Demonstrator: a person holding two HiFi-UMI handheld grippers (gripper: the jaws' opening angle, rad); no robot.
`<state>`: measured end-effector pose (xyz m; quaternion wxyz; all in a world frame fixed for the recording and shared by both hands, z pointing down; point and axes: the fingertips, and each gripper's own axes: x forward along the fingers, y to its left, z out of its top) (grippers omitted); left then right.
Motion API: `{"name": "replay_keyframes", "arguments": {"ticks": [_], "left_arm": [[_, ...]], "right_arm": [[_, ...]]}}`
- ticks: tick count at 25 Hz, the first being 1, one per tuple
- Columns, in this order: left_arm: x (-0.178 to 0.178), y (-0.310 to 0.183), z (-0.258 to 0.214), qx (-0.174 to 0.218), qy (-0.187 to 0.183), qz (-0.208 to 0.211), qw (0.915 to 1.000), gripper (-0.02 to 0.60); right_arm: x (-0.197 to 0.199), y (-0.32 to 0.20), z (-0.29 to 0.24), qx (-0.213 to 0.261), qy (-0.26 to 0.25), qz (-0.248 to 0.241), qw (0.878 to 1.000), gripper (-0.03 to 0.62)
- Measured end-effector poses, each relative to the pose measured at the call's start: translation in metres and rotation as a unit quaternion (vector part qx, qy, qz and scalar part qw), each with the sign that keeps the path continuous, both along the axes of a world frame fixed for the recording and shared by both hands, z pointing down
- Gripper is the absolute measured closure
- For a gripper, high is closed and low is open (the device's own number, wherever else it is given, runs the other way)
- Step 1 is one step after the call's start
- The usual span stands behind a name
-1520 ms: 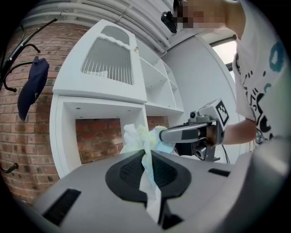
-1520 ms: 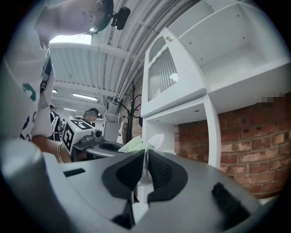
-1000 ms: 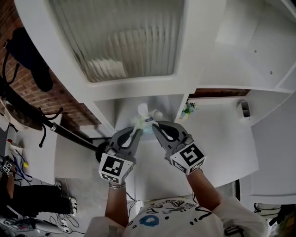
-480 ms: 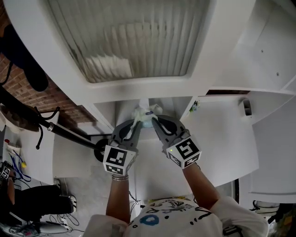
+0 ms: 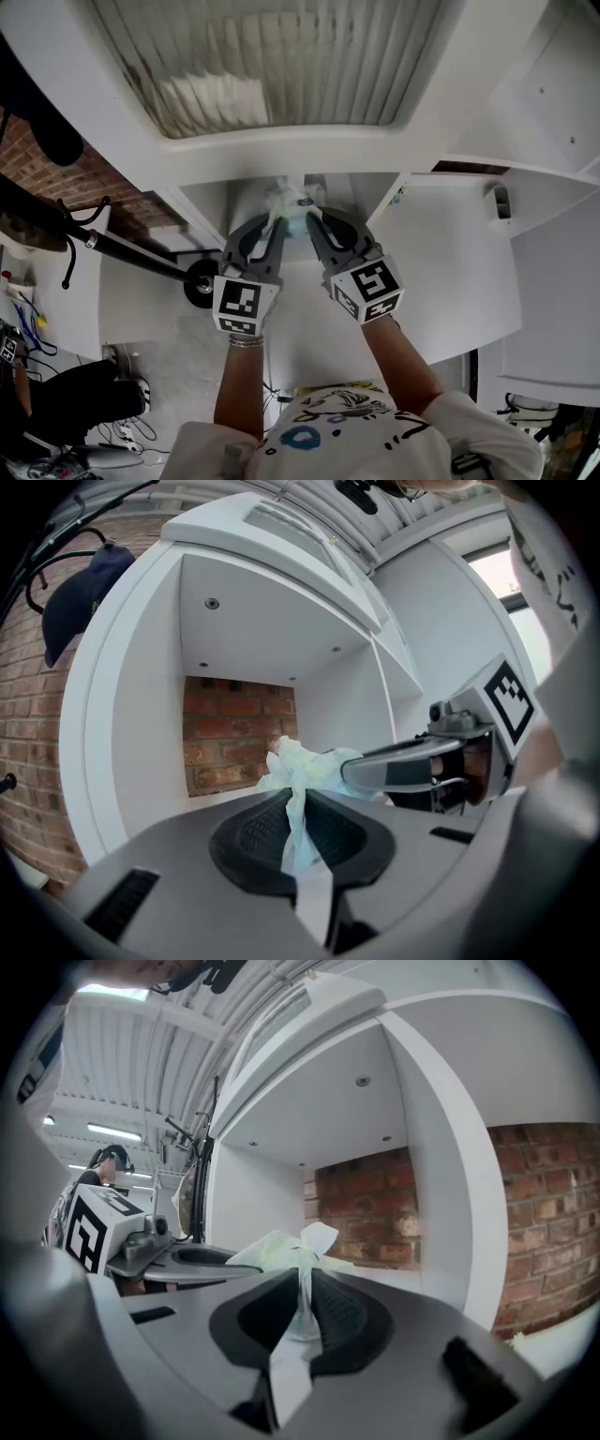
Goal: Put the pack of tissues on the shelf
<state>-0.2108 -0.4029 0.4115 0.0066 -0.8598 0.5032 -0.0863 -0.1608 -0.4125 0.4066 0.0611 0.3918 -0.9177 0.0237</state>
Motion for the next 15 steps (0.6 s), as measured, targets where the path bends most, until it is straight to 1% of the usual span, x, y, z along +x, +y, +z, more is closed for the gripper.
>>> {"name": "replay_keyframes", "arguments": {"ticks": [3,6,8,9,13,15], "left_arm": [[-0.001,-0.002,0.002,-0.006,-0.001,-0.016,0.9999,0.546],[-0.004,-0.005,0.001,-0.011,0.01,-0.035,0.9993,0.534],[-0.005,-0.007,0.002,-0.016,0.01,-0.044,0.9988,0.509],[-0.006,-0.007,0.002,-0.019,0.011,-0.049,0.9986,0.487],[-0.015,-0.007,0.002,-0.02,0.035,-0.064,0.9971,0.392],[-0.018,-0.005,0.001,-0.012,0.039,-0.072,0.9966,0.369]], "right_arm": [[0.0,-0.002,0.002,-0.011,0.003,0.018,1.0,0.56],[-0.002,-0.005,0.001,-0.017,0.007,0.025,1.0,0.555],[-0.004,-0.006,0.003,-0.028,0.006,0.025,0.999,0.456],[-0.004,-0.006,0.004,-0.032,0.006,0.025,0.999,0.431],[-0.002,-0.005,0.007,-0.037,0.005,0.033,0.999,0.398],[0.002,-0.005,0.006,-0.039,-0.005,0.042,0.998,0.391]]}}
